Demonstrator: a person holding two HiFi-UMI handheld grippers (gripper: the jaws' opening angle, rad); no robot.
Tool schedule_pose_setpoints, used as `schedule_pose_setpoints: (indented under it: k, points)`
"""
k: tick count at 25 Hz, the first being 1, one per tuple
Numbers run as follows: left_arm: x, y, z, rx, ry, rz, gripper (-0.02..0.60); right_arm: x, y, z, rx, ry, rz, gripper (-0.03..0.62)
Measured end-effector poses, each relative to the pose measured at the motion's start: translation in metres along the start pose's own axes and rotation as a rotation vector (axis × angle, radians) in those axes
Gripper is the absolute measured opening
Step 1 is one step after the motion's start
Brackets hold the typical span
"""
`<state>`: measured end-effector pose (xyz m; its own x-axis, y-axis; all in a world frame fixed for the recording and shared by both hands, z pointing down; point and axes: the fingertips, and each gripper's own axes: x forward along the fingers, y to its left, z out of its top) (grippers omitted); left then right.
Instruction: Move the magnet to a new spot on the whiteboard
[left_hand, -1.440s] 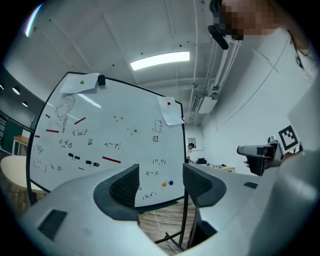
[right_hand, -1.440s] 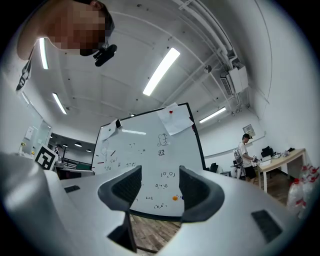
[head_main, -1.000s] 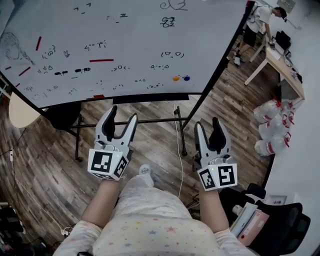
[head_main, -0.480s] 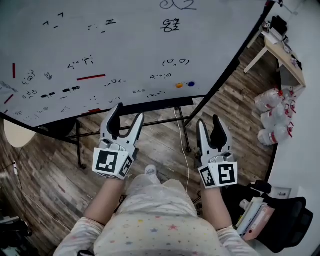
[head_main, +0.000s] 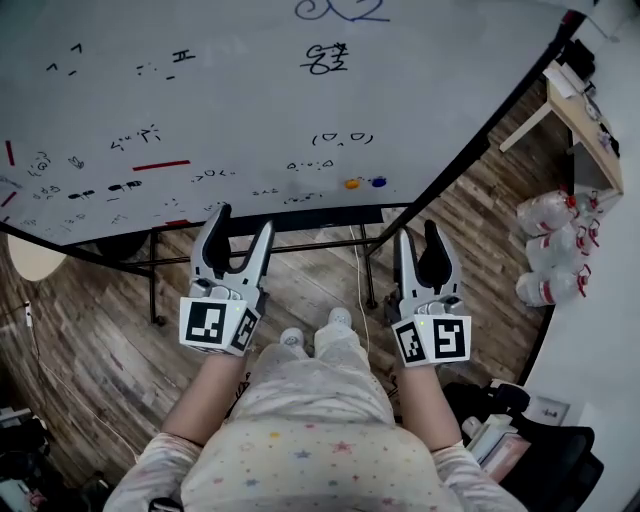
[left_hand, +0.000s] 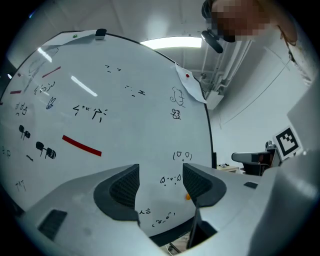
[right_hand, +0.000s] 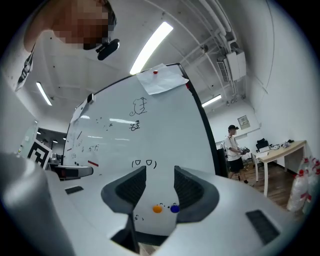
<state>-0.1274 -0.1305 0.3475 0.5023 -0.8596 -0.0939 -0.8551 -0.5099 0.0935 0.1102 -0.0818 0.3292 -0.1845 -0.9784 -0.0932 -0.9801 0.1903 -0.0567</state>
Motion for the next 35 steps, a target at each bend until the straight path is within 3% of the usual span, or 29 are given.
schedule_pose_setpoints:
  k: [5,13,35]
  points:
    - [0.031,-0.01,-0.002,0.008,-0.009,0.067,0.249,0.034,-0.036,0.008,-0.024,-0.016,0.052,0.155]
    - [0.063,-0.025,-0.014,-0.001,-0.014,0.154,0.249,0.065,-0.064,-0.018,-0.018,0.043,0.149,0.155]
    - [0.086,-0.021,-0.05,0.025,0.031,0.077,0.249,0.09,-0.049,-0.081,-0.01,0.156,0.05,0.146]
